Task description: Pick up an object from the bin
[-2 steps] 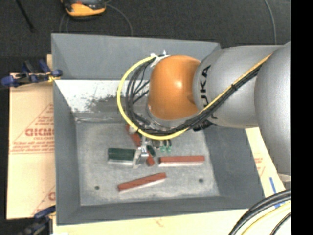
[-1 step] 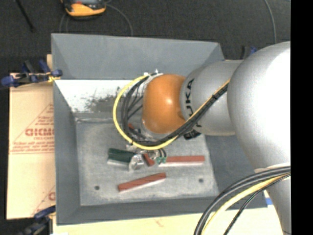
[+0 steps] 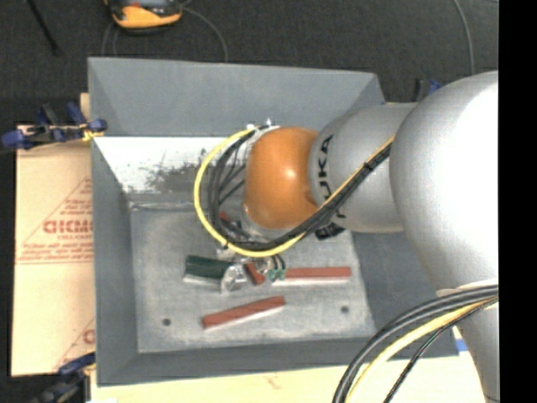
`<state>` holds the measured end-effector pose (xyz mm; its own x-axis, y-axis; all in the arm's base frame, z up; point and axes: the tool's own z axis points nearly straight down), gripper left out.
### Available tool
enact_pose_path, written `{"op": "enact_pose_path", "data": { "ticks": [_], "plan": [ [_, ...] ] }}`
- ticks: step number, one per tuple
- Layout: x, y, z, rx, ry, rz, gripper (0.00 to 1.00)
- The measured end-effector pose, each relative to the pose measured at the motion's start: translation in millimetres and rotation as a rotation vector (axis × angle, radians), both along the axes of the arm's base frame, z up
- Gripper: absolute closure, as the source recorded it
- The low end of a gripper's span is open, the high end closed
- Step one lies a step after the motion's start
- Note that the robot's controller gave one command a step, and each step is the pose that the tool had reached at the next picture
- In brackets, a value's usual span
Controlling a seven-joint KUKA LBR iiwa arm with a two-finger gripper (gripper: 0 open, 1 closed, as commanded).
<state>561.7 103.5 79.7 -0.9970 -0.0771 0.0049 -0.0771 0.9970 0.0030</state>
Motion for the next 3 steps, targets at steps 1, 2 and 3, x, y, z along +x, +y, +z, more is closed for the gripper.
{"op": "enact_pose_path", "data": {
  "ticks": [1, 2, 3],
  "plan": [
    [-15.2, -8.9, 25.6, -0.002, 0.0, 0.014, 1.0],
    [-16.0, -8.8, 87.2, -0.004, -0.003, 0.018, 1.0],
    [-5.0, -0.1, 147.5, -0.002, -0.011, 0.005, 1.0]
  ]
}}
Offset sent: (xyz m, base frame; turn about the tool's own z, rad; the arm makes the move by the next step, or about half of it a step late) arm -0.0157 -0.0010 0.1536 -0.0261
